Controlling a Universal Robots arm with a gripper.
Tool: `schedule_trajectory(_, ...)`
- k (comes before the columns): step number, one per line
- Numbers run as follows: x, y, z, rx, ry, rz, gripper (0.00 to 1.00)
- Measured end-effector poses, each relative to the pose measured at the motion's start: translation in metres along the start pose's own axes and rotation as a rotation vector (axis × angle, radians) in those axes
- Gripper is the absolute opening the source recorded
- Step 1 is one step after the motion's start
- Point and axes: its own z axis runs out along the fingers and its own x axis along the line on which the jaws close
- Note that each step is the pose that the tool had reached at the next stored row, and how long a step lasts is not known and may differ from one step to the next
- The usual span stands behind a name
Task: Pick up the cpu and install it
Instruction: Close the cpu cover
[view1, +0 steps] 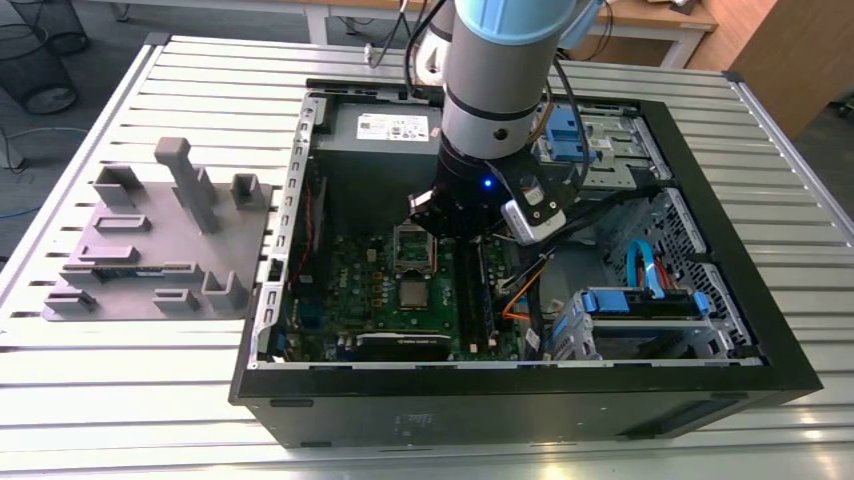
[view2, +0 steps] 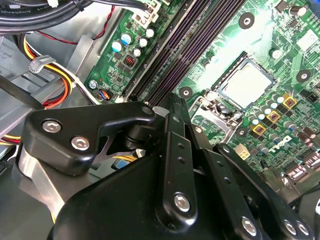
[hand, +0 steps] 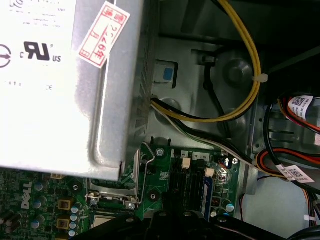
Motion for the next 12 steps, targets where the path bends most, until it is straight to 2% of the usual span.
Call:
schedule_trajectory(5, 0.0000, 0.0002, 0.0002, 0.0000, 0.0000, -0.008, 0.11)
schedule_trajectory(12, -0.0001, 0.0015, 0.0013, -0.0010, -0.0002, -0.065, 0.11)
